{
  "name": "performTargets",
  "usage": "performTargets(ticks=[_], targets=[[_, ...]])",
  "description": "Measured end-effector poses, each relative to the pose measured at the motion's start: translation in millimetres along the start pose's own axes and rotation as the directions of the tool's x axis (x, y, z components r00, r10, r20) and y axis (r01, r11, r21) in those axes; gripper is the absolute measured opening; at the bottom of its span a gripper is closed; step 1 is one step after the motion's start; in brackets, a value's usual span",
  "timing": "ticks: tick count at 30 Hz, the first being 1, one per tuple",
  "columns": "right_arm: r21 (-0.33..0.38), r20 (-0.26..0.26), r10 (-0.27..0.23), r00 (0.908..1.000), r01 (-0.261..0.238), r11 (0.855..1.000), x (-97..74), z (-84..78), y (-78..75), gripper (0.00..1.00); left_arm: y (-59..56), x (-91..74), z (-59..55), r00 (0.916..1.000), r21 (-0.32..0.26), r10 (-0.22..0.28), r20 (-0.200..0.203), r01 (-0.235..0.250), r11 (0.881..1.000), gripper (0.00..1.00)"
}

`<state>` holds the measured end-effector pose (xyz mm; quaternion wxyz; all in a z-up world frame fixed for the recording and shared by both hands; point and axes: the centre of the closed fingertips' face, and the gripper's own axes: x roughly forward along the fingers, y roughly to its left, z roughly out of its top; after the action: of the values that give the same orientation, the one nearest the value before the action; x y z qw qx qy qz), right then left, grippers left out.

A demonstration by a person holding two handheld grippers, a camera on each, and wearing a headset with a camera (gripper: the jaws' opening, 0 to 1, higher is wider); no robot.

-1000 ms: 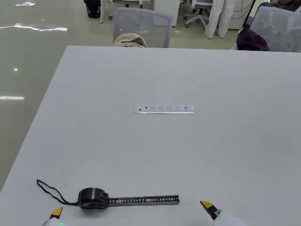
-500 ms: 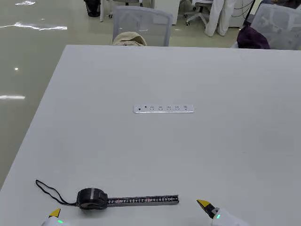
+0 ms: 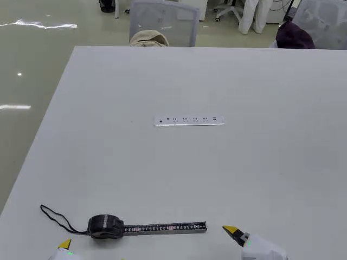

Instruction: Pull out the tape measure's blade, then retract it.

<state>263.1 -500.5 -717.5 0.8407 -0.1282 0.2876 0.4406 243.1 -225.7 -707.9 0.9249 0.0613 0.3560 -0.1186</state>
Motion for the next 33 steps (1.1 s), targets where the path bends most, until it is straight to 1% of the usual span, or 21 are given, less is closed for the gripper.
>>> performTargets(ticks=[6,9,11,13,16,20,22,23,26,29,33], targets=[[-0.024,-0.006,0.023,0.9997,-0.023,0.999,4.1,0.0,-5.8,0.70,-2.0,6.2,0.8,1.0000,0.000,0.000,-0.004,0.000,1.000,0.81],[-0.044,-0.003,0.020,0.9998,-0.020,0.999,5.0,-0.1,-11.1,0.64,-2.1,8.0,0.5,0.9999,-0.003,0.000,-0.010,0.000,1.000,0.80],[-0.040,0.000,0.028,0.9996,-0.028,0.999,5.1,1.2,-13.8,0.61,-1.8,9.6,0.0,0.9999,-0.004,0.002,-0.012,-0.002,1.000,0.81],[-0.057,0.008,0.018,0.9998,-0.017,0.998,5.0,3.0,-18.4,0.57,-1.4,10.3,0.0,0.9999,-0.006,0.004,-0.015,-0.004,1.000,0.81],[-0.054,0.012,0.032,0.9994,-0.031,0.998,5.9,4.6,-23.4,0.57,-0.3,13.3,0.2,0.9999,-0.019,0.004,-0.016,-0.004,1.000,0.80],[-0.069,0.009,0.042,0.9991,-0.042,0.997,7.9,5.1,-30.0,0.54,1.0,17.0,1.7,0.9998,-0.023,0.011,-0.016,-0.011,1.000,0.80],[-0.075,0.001,0.055,0.9985,-0.054,0.996,10.1,3.4,-32.2,0.54,1.3,19.5,1.8,0.9997,-0.026,0.010,-0.023,-0.011,1.000,0.79],[-0.088,-0.005,0.059,0.9982,-0.060,0.994,10.9,3.5,-33.1,0.54,2.2,21.1,2.2,0.9997,-0.028,0.014,-0.020,-0.015,0.999,0.79],[-0.096,-0.016,0.078,0.9968,-0.080,0.992,14.2,2.3,-35.6,0.53,3.4,24.8,4.0,0.9996,-0.029,0.018,-0.023,-0.018,0.999,0.78],[-0.115,-0.027,0.095,0.9951,-0.097,0.989,17.8,0.8,-38.5,0.50,4.8,28.9,5.4,0.9995,-0.036,0.020,-0.024,-0.021,0.999,0.78],[-0.124,-0.031,0.109,0.9935,-0.112,0.986,22.1,-0.9,-42.4,0.47,6.4,33.4,6.6,0.9992,-0.039,0.024,-0.031,-0.025,0.999,0.76]])
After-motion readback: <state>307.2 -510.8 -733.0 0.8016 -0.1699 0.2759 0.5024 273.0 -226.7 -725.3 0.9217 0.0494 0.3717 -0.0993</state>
